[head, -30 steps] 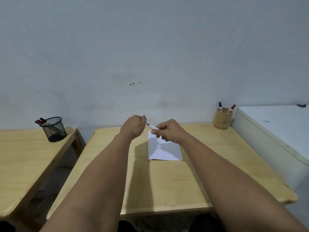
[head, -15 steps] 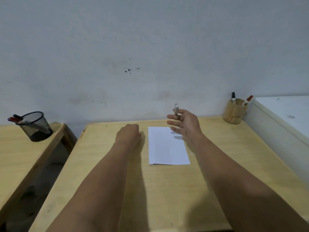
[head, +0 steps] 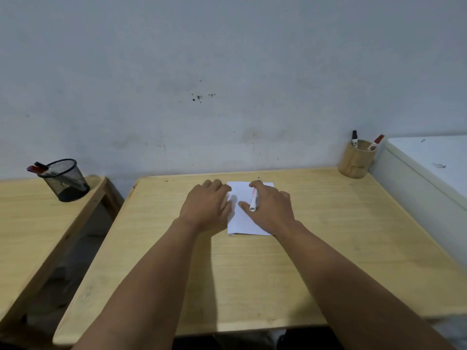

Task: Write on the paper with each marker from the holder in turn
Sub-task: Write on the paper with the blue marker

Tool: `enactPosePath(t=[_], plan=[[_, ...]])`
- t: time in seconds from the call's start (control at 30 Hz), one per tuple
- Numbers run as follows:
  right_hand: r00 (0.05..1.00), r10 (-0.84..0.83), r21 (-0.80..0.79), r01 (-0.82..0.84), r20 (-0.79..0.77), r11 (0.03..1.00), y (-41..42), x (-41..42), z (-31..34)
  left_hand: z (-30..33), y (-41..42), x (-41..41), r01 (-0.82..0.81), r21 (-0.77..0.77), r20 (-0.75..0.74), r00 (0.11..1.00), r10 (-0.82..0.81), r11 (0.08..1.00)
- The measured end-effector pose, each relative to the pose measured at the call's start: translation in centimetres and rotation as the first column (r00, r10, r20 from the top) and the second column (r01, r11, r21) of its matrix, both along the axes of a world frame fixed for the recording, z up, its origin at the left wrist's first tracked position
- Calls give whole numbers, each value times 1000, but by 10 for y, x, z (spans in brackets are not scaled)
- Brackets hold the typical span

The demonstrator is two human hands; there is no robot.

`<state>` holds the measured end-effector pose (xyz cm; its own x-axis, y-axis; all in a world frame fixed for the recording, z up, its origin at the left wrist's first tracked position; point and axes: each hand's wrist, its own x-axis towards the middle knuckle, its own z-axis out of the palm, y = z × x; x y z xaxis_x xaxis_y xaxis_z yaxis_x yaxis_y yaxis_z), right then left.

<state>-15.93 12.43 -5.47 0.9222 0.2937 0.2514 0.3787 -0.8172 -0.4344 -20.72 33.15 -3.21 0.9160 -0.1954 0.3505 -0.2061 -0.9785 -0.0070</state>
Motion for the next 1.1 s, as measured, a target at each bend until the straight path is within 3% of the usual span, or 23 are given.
enactPosePath(t=[0.1,0.27,0.4,0.5,0.6,0.7,0.77,0.83,1.1], plan=[[994,41,-108,-52,-96,993,-4,-4,-11,-7,-17,-20,18,-37,-129,991,-22,999],[983,113,-66,-124,-143,990,-21,-9,-14,-20,-21,-33,8,-176,-143,989,-34,984],[982,138,-51,-146,-131,988,-25,-9,-11,-27,-15,-36,-8,-131,-177,984,-15,991],[990,111,-45,-115,-90,992,-23,-9,-3,-35,-12,-37,-52,-122,-294,956,14,991],[998,32,232,-42,46,972,-17,-6,14,-39,-11,-35,-57,-133,-339,941,8,989],[997,-14,621,59,-77,781,5,8,36,-39,-10,-35,-61,-126,-329,944,16,990],[984,-13,740,142,-177,658,21,19,49,-40,-9,-35,-58,-128,-325,946,13,990],[967,6,781,203,-256,591,34,26,55,-42,-9,-35,-50,-136,-320,947,4,989],[891,130,762,287,-434,580,62,47,24,-43,-7,-34,-36,-157,-308,951,-14,987]])
